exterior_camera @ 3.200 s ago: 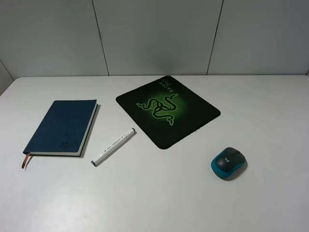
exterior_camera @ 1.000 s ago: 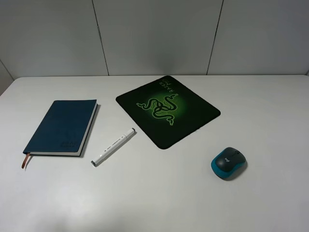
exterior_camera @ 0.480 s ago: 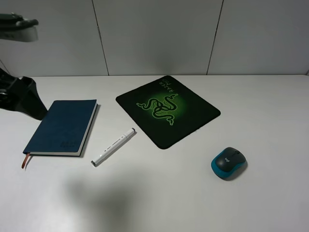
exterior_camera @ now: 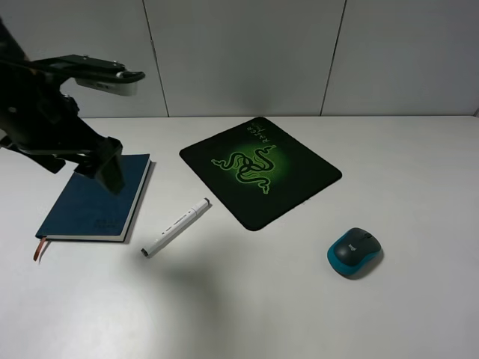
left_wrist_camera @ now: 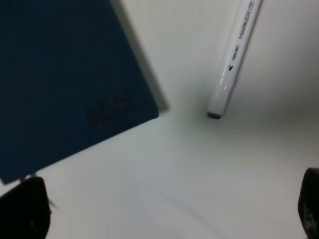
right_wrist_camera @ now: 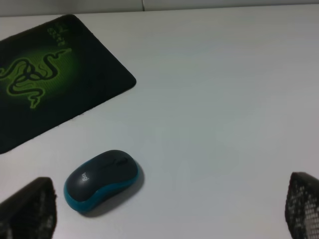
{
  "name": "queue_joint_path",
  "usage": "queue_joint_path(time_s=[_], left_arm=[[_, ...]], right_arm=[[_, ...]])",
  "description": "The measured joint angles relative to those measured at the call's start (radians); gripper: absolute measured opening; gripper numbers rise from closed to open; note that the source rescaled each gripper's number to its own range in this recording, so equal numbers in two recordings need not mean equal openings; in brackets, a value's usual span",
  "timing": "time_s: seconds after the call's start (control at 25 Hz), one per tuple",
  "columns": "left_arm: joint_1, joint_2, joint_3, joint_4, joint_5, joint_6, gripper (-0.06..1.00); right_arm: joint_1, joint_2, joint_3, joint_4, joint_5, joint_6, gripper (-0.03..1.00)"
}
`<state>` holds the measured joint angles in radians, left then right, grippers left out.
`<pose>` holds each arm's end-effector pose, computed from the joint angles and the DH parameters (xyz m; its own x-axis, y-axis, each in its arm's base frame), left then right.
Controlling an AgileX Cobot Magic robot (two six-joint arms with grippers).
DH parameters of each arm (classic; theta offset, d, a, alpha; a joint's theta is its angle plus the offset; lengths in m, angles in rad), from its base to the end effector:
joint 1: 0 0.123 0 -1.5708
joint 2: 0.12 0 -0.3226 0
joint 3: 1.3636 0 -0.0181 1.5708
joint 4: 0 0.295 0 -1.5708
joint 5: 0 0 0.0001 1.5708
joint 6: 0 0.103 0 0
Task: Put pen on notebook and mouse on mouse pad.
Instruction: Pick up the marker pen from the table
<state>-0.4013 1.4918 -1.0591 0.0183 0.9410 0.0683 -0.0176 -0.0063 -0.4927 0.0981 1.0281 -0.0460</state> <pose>0.3004 -0.1258 0.2636 -0.8503 0.4466 -0.2786 0.4553 0.8896 0.0363 0.0082 0.0085 0.2941 -0.4259 0.0123 -0.9047 -0.0563 0.9976 0.0400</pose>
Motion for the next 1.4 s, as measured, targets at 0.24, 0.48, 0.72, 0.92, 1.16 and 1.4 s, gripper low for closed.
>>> queue_joint_path(time_s=[0.24, 0.48, 0.72, 0.92, 1.16, 1.4], left_arm=[[-0.070, 0.130, -0.056, 0.001, -0.015, -0.014, 1.00], [-0.134, 0.226, -0.103, 0.010, -0.032, -0.033, 1.00], [-0.175, 0.302, -0.131, 0.020, -0.047, -0.037, 1.00], [-0.194, 0.353, -0.131, 0.028, -0.069, -0.040, 1.00], [-0.199, 0.411, -0.131, 0.036, -0.107, -0.039, 1.00], [-0.199, 0.456, -0.131, 0.032, -0.182, -0.012, 1.00]], right_arm=[[0.000, 0.000, 0.000, 0.000, 0.000, 0.000, 1.00], [0.000, 0.000, 0.000, 0.000, 0.000, 0.000, 1.00], [0.000, 0.000, 0.000, 0.000, 0.000, 0.000, 1.00], [0.000, 0.000, 0.000, 0.000, 0.000, 0.000, 1.00], [0.000, 0.000, 0.000, 0.000, 0.000, 0.000, 1.00], [0.000, 0.000, 0.000, 0.000, 0.000, 0.000, 1.00]])
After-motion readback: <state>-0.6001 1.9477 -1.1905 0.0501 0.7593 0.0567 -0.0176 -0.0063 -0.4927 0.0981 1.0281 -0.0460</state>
